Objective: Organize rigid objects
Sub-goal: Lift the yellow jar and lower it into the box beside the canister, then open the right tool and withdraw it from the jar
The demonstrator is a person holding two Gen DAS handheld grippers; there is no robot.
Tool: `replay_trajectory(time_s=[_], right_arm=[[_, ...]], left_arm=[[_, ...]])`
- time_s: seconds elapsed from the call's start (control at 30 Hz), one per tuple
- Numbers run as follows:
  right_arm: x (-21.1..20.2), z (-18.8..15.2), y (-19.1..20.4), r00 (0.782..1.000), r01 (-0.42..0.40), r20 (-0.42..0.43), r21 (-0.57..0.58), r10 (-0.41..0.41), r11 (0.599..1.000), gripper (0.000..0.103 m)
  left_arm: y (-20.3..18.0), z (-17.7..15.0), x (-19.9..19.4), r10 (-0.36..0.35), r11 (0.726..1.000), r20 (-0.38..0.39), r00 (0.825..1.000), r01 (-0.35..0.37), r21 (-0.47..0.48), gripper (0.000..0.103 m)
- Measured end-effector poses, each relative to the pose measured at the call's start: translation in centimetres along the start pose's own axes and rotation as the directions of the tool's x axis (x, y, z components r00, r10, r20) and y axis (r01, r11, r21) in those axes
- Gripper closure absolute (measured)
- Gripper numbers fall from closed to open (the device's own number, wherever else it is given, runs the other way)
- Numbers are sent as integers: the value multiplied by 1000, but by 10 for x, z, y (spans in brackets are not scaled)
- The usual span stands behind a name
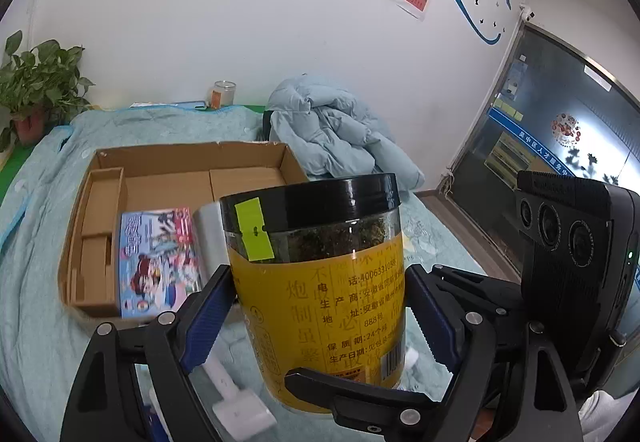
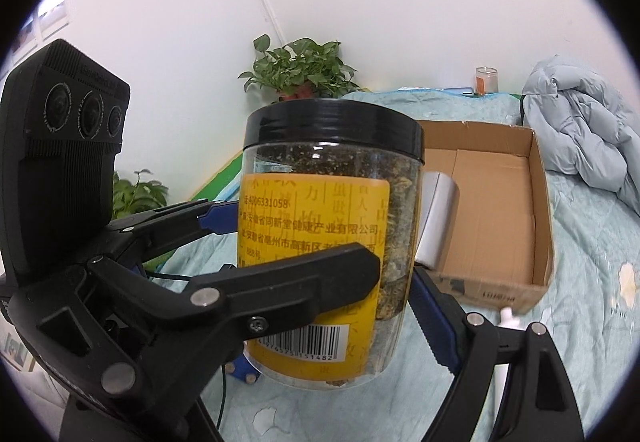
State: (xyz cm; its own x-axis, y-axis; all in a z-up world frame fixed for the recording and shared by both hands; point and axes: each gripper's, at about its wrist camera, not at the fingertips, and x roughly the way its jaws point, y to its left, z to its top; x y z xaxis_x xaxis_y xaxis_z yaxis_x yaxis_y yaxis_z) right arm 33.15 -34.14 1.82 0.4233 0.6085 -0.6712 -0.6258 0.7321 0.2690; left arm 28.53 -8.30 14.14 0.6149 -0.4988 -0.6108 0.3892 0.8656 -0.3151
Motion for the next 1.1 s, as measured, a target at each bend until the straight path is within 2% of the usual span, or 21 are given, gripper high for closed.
replay_trajectory(time_s=[0.2,0.37,0.5,0.63,0.73,0.87,0.93,1.0,1.1], right_arm=[[18,41,-33,999,10,-52,22,-9,1000,18],[42,57,-72,991,27,-133,69,-17,997,18],[65,51,-105,979,37,-201,127,-11,991,18],[89,33,-137,964,51,-267,191,2,980,18],[109,17,-156,947,53,-320,229,24,972,18],[123,3,-162,937,66,-348,240,23,969,19],[126,2,-164,935,82,-356,250,13,965,19],[133,-1,-169,928,114,-372,261,-9,959,19],[139,-1,-166,920,161,-388,228,-62,960,19]], left_arm=[[15,52,55,-17,1000,-47,999,17,-14,20],[27,73,115,-44,998,-132,990,38,-45,20],[33,65,166,-72,995,-210,975,56,-83,20],[43,49,218,-99,989,-300,949,61,-136,20],[49,35,248,-90,987,-367,926,33,-157,20],[58,26,266,-82,979,-408,909,-2,-203,21],[60,29,264,-67,980,-397,916,-14,-197,25],[63,34,257,-26,984,-372,928,-42,-174,25],[70,41,244,-14,982,-339,941,-50,-180,24]])
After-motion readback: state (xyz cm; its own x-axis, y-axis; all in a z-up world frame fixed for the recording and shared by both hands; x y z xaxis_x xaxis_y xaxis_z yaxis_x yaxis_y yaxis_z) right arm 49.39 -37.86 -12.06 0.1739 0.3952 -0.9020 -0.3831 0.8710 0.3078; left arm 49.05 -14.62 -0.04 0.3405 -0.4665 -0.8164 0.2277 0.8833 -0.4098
